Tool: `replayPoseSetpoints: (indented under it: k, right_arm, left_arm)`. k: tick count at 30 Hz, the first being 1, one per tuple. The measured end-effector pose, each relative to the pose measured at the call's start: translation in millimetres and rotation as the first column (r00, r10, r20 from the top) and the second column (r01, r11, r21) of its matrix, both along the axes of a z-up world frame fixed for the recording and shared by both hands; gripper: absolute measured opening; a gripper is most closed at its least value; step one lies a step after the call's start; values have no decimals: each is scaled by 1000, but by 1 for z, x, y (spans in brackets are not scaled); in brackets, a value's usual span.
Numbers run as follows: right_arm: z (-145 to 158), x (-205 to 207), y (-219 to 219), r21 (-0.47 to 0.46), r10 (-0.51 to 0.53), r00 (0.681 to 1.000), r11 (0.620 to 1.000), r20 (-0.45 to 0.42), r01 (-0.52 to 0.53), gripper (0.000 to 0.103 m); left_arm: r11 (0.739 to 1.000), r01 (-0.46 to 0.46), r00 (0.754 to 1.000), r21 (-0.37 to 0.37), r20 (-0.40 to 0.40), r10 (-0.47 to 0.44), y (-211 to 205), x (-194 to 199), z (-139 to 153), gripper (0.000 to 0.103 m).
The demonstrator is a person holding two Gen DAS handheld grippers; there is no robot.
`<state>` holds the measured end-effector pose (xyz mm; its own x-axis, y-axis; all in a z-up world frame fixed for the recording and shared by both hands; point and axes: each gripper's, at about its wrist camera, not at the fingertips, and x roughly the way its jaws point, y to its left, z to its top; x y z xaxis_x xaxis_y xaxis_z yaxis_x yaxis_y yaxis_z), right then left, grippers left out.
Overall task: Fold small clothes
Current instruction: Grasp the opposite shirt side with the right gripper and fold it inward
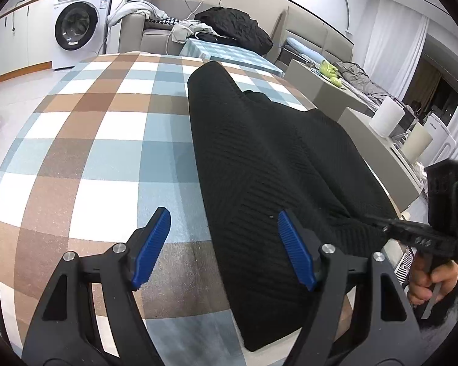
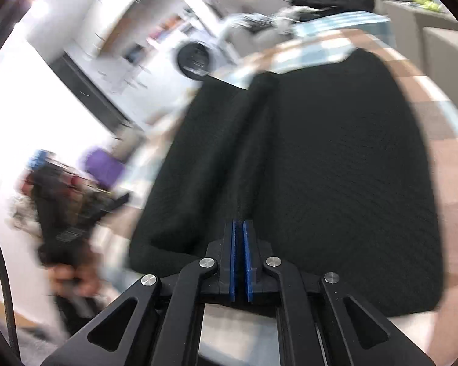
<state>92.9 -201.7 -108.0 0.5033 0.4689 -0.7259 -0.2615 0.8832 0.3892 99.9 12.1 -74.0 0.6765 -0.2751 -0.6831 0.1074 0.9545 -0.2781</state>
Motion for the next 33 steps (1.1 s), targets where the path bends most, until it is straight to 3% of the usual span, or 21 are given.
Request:
replayPoseSetpoints:
  k: [2, 4, 5, 12, 15, 19, 22, 23, 26, 29, 33]
  right_arm:
    - [5, -4, 3, -25, 9, 1000, 1000, 26, -9, 14]
    - [15, -7, 2, -29, -7, 998, 1000, 68, 9, 41]
    - [21, -8, 1, -10, -21, 995, 1000, 97, 22, 43]
    - [27, 25, 30, 92, 41, 997, 995, 68, -47, 42]
    - [3, 49, 48, 77, 76, 997, 994, -30, -73, 42]
    - [4, 61, 51, 115, 100, 995, 989, -29, -96, 9]
    - [38, 45, 40, 156, 79, 987, 983, 138, -101, 8]
    - [40, 45, 37, 159, 63, 988, 984, 140, -85, 8]
    - [29, 43, 21, 112, -8, 996, 994, 91, -2, 8]
    - [9, 45, 18, 133, -6, 1000, 991, 11, 5, 11]
    - [-2, 27, 8, 218, 38, 999, 975, -15, -34, 28]
  left_arm:
    - [1000, 3, 1000, 6, -11, -3, -2, 0, -2, 71]
    - [1000, 9, 1000, 6, -18, -9, -4, 0, -3, 71]
    - [1000, 15, 1000, 7, -19, -15, -5, 0, -3, 71]
    - [999, 25, 999, 25, -21, -25, -9, 0, -4, 71]
    - [999, 24, 999, 23, -25, -24, -8, 1, -4, 71]
    - [1000, 16, 1000, 12, -27, -16, -6, 1, -3, 71]
    - [1000, 21, 1000, 3, -24, -21, -6, 0, -2, 71]
    - [1000, 25, 999, 3, -23, -25, -7, 0, -2, 71]
    - [999, 39, 999, 21, -36, -38, -11, 0, -5, 71]
    - [998, 53, 998, 33, -47, -51, -16, -1, -8, 71]
    - [997, 69, 996, 43, -55, -67, -19, -3, -11, 71]
